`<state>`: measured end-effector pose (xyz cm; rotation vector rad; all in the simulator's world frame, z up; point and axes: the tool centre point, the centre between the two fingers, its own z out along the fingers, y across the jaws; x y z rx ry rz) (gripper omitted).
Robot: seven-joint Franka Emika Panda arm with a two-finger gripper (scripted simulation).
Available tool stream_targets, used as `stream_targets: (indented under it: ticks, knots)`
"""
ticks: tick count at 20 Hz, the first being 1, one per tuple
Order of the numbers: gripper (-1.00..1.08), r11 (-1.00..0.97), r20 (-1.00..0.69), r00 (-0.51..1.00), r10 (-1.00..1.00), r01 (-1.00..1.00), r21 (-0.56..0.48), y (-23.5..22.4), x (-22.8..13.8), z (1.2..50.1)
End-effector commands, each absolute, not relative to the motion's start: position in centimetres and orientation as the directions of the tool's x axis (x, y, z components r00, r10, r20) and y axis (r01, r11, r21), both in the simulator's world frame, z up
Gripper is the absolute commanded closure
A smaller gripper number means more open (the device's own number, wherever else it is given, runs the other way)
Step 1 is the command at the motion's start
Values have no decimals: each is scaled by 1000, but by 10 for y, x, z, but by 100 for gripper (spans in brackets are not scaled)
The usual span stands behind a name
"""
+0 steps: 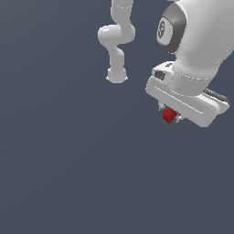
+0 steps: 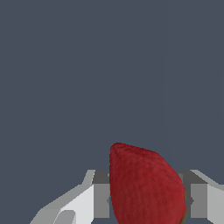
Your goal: Pick up the object and move it to a goal position.
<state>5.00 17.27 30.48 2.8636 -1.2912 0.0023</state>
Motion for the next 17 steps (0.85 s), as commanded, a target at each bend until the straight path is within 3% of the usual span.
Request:
stream_targets:
  ticks: [1,17]
  knots:
    - [108,-662,1,662,-750,-750,1,184,51,322]
    - [108,-662,0,662,-749,-749,0,211,56,362]
